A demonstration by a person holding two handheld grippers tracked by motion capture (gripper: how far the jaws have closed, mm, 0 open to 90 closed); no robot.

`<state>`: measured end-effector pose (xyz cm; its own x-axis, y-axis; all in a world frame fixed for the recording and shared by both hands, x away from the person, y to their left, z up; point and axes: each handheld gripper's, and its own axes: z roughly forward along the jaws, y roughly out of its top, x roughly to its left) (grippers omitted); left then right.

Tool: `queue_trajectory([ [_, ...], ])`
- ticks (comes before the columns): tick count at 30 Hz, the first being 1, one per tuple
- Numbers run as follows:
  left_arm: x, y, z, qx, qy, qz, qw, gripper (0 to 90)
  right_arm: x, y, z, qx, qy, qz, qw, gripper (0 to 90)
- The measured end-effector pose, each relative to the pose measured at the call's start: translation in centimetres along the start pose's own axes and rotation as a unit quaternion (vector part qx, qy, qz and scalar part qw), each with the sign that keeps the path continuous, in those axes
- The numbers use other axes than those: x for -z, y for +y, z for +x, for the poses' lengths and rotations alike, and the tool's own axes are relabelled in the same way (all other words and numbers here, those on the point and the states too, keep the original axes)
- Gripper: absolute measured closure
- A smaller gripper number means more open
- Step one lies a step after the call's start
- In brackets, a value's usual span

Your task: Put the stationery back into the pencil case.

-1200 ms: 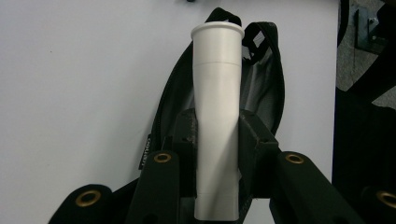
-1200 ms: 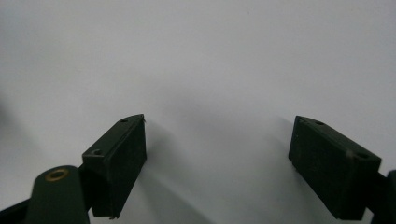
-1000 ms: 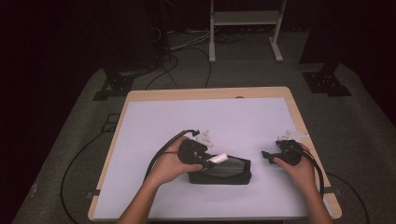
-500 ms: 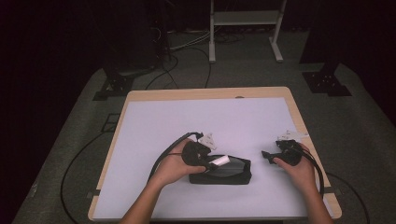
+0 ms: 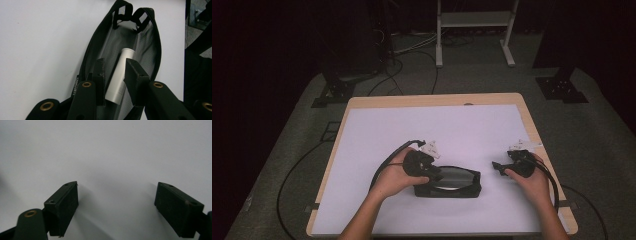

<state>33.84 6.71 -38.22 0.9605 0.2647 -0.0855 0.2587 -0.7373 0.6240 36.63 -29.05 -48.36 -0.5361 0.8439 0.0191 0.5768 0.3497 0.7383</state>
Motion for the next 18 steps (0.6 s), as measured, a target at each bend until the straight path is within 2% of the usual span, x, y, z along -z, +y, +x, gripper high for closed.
queue_trajectory([
  [9,1.9,-0.6,0.4,0.014,0.016,-0.018,0.9996,67.2,0.0,0.0,0.0,0.0,0.0,0.0,1.0,17.7],
  [18,3.6,-1.8,1.1,0.028,0.044,-0.029,0.9982,51.5,0.0,0.0,0.0,0.0,0.0,0.0,1.0,17.7],
])
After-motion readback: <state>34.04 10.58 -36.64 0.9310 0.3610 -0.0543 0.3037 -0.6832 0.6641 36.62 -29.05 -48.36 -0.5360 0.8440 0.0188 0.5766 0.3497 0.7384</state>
